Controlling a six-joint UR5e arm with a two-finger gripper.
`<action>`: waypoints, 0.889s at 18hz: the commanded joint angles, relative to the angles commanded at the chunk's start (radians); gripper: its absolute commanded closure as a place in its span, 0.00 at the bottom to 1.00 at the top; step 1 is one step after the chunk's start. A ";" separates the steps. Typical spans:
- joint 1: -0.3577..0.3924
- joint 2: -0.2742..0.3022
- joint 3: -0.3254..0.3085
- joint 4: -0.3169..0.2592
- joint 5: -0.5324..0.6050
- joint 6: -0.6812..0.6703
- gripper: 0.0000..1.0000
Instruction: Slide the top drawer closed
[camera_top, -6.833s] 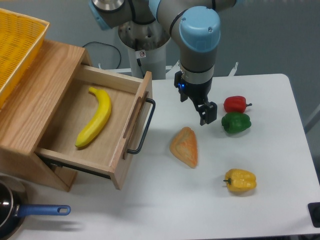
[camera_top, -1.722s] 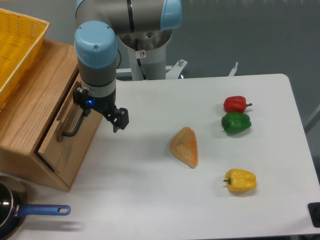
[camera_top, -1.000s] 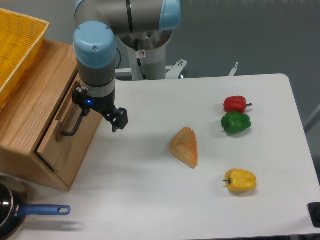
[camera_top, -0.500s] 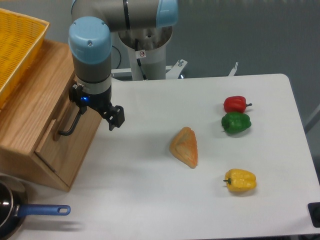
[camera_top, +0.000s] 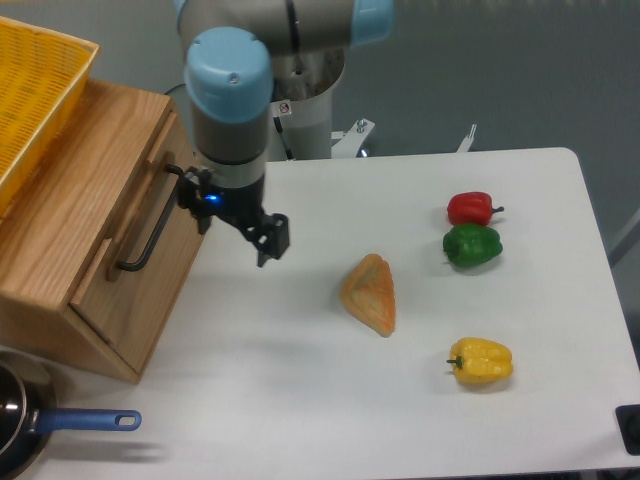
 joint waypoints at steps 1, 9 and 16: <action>0.006 0.000 -0.002 0.000 0.009 0.060 0.00; 0.063 -0.040 -0.002 0.026 0.195 0.439 0.00; 0.189 -0.084 0.003 0.054 0.187 0.735 0.00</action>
